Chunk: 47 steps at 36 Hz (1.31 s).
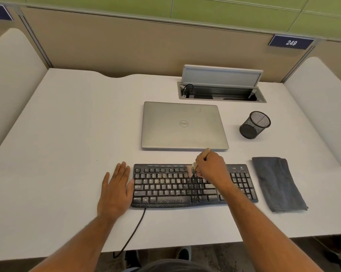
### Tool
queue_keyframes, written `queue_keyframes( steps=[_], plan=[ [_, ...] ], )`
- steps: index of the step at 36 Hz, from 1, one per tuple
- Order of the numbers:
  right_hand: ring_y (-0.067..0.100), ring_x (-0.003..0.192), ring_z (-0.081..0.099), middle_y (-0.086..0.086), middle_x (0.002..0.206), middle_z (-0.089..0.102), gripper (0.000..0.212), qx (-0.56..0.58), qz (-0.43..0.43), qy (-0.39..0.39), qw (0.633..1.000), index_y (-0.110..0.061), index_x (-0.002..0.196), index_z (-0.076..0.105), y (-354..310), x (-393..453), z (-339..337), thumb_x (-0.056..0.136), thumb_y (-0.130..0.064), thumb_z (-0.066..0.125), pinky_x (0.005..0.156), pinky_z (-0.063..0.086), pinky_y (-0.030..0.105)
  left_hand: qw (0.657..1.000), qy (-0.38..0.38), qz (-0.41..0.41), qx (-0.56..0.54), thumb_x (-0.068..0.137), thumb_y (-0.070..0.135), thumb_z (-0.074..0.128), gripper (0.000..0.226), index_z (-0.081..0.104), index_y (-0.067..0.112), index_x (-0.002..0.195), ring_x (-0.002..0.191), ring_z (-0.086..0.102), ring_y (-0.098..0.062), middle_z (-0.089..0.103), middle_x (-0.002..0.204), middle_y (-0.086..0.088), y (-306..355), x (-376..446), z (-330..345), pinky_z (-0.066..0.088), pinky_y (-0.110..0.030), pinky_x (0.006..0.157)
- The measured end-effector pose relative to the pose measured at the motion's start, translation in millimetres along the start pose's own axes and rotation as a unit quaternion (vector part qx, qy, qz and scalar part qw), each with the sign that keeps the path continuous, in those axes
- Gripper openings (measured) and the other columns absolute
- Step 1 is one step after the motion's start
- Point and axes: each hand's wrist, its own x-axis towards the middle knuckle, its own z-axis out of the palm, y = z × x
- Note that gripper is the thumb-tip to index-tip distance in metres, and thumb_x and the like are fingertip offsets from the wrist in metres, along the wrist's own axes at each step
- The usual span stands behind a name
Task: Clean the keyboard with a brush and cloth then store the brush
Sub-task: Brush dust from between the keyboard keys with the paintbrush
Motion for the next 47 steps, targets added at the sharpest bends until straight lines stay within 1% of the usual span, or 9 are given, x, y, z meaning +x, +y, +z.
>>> queue_keyframes(
  steps=[13, 17, 20, 24, 29, 35, 41, 45, 47],
  plan=[
    [0.028, 0.066, 0.074, 0.006, 0.066, 0.074, 0.049, -0.034, -0.002, -0.037, 0.999, -0.001, 0.076, 0.069, 2.1, 4.1, -5.5, 0.097, -0.037, 0.044, 0.068, 0.063, 0.052, 1.000, -0.004, 0.000, 0.001, 0.102, 0.050, 0.002, 0.071, 0.023, 0.017, 0.161, 0.156, 0.005, -0.007, 0.013, 0.169, 0.007, 0.1, 0.0, 0.2, 0.004, -0.042, 0.127],
    [0.027, 0.067, 0.073, 0.005, 0.064, 0.072, 0.070, -0.006, -0.002, 0.014, 1.000, -0.007, 0.073, 0.066, -1.5, 2.5, -8.9, 0.091, -0.061, 0.026, 0.070, 0.063, 0.049, 1.000, -0.003, -0.002, -0.004, 0.102, 0.050, 0.003, 0.070, 0.022, 0.017, 0.161, 0.156, 0.004, -0.006, 0.012, 0.169, 0.007, 0.3, -0.6, -0.1, 0.003, -0.042, 0.128],
    [0.029, 0.067, 0.073, 0.008, 0.065, 0.072, 0.067, -0.046, -0.014, -0.005, 0.999, -0.005, 0.071, 0.066, 1.7, 2.9, -7.3, 0.106, -0.048, 0.028, 0.070, 0.063, 0.048, 1.000, -0.005, -0.002, -0.003, 0.102, 0.051, 0.001, 0.071, 0.022, 0.017, 0.161, 0.156, 0.004, -0.006, 0.012, 0.169, 0.007, 0.0, 0.0, 0.3, 0.005, -0.042, 0.128],
    [0.029, 0.066, 0.074, 0.009, 0.066, 0.073, 0.055, -0.051, -0.016, -0.044, 0.998, 0.003, 0.076, 0.069, 3.0, 7.4, -10.7, 0.101, -0.037, 0.040, 0.072, 0.063, 0.050, 1.000, -0.008, -0.004, -0.004, 0.101, 0.052, -0.001, 0.072, 0.020, 0.018, 0.162, 0.156, 0.002, -0.005, 0.010, 0.169, 0.008, 0.2, 0.3, 0.3, 0.003, -0.042, 0.128],
    [0.027, 0.063, 0.073, 0.006, 0.062, 0.072, 0.062, -0.040, -0.012, 0.020, 0.999, -0.002, 0.072, 0.067, 2.2, 8.7, -9.1, 0.109, -0.037, 0.033, 0.068, 0.062, 0.045, 1.000, -0.002, -0.003, -0.010, 0.102, 0.051, 0.003, 0.071, 0.022, 0.018, 0.161, 0.156, 0.003, -0.005, 0.012, 0.169, 0.008, 0.4, 0.0, 0.0, 0.003, -0.042, 0.128],
    [0.029, 0.063, 0.074, 0.009, 0.065, 0.074, 0.039, -0.022, 0.008, -0.065, 0.998, 0.006, 0.081, 0.070, -4.8, 6.3, -9.9, 0.098, -0.023, 0.051, 0.070, 0.064, 0.050, 1.000, 0.003, -0.002, -0.013, 0.102, 0.051, 0.004, 0.071, 0.024, 0.017, 0.161, 0.156, 0.005, -0.006, 0.014, 0.168, 0.008, 0.6, -0.7, -0.1, 0.006, -0.043, 0.128],
    [0.028, 0.068, 0.073, 0.004, 0.062, 0.071, 0.056, 0.008, -0.003, 0.051, 0.999, -0.005, 0.077, 0.069, -1.0, 12.2, -19.2, 0.110, -0.034, 0.034, 0.068, 0.063, 0.043, 1.000, 0.004, -0.002, -0.009, 0.102, 0.051, 0.003, 0.070, 0.023, 0.018, 0.161, 0.156, 0.004, -0.005, 0.013, 0.169, 0.008, -0.2, -1.0, 1.5, 0.005, -0.042, 0.128],
    [0.022, 0.064, 0.067, 0.000, 0.062, 0.067, 0.061, -0.059, -0.023, 0.036, 0.997, -0.013, 0.067, 0.063, 1.6, 11.7, -19.3, 0.112, -0.035, 0.028, 0.062, 0.051, 0.031, 1.000, 0.001, -0.002, -0.007, 0.101, 0.052, 0.001, 0.070, 0.018, 0.019, 0.161, 0.156, 0.001, -0.004, 0.010, 0.169, 0.009, -0.5, -0.6, 1.1, 0.002, -0.040, 0.128],
    [0.023, 0.064, 0.067, 0.006, 0.064, 0.070, 0.059, -0.076, -0.011, 0.017, 0.997, -0.008, 0.065, 0.062, 4.3, 14.5, -20.0, 0.110, -0.032, 0.033, 0.067, 0.056, 0.036, 1.000, 0.002, -0.002, -0.008, 0.102, 0.052, 0.002, 0.070, 0.019, 0.019, 0.161, 0.156, 0.002, -0.004, 0.011, 0.169, 0.009, -0.3, -0.1, 1.6, 0.001, -0.040, 0.128]
  ],
)
